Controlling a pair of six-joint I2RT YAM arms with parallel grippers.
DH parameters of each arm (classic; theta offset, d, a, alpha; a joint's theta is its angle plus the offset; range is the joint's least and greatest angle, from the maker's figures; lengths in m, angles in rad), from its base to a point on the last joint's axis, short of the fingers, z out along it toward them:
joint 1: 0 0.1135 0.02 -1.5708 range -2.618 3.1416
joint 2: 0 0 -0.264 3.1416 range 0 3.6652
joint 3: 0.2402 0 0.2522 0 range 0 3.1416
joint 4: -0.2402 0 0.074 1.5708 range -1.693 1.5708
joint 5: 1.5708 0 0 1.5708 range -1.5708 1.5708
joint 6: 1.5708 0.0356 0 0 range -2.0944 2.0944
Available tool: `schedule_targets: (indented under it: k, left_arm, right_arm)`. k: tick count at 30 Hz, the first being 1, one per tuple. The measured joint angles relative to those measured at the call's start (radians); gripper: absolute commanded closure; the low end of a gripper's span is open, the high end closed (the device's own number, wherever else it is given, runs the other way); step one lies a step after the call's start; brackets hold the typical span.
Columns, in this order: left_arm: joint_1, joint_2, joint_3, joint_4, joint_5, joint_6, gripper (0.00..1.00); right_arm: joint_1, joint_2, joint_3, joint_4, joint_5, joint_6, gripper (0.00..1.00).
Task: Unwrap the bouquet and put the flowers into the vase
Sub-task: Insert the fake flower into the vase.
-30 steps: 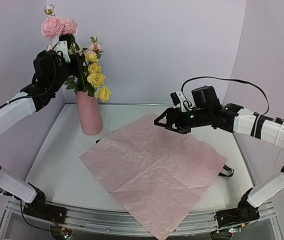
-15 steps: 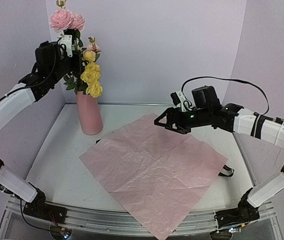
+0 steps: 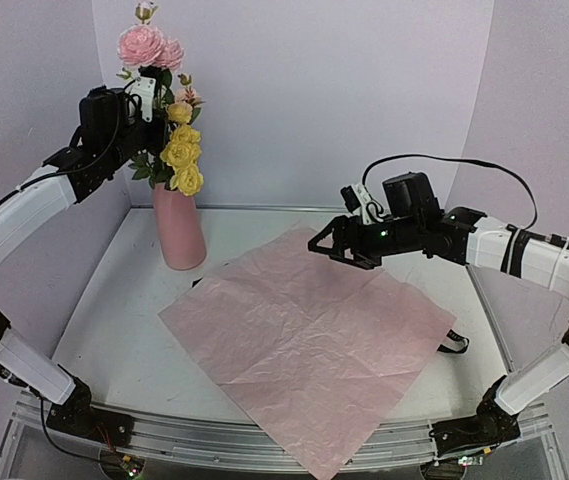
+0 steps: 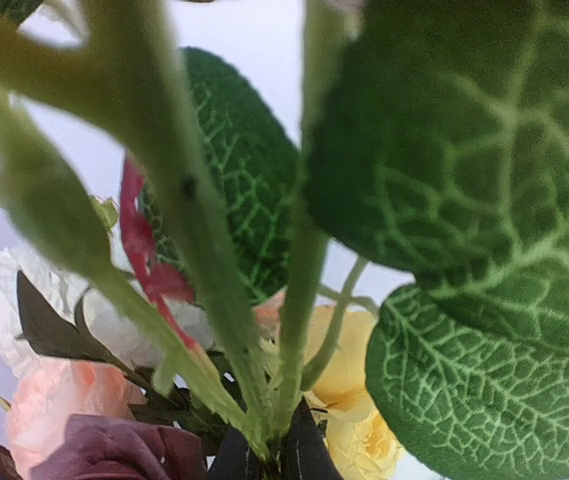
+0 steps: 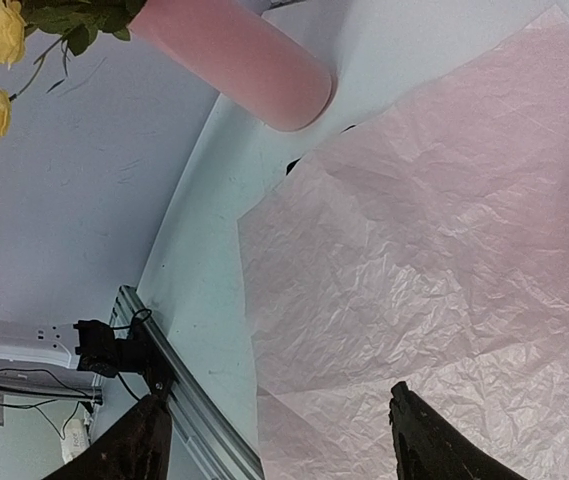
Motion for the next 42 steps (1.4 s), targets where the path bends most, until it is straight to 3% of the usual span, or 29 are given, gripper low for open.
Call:
schedule_targets:
  k: [30,32,37,42]
  left_arm:
    - [0.023,0.035,-0.168,0.020,-0.025,-0.227,0.99]
    - [0.023,0.035,-0.180,0.015,-0.025,-0.237,0.96]
    - [0.022,0.034,-0.181,-0.018,-0.024,-0.260,0.76]
    - [0.022,0.034,-0.170,-0.074,-0.026,-0.273,0.66]
  right_arm:
    - [0.000,0.000,0.000,0.000,0.000,-0.002,0.24]
    - [0.000,0.000,0.000,0.000,0.000,-0.002,0.24]
    - [-0.002,0.000,0.000,0.000,-0.003,-0.005,0.24]
    - [-0.002,0.000,-0.001,0.001,-0.004,-0.006,0.24]
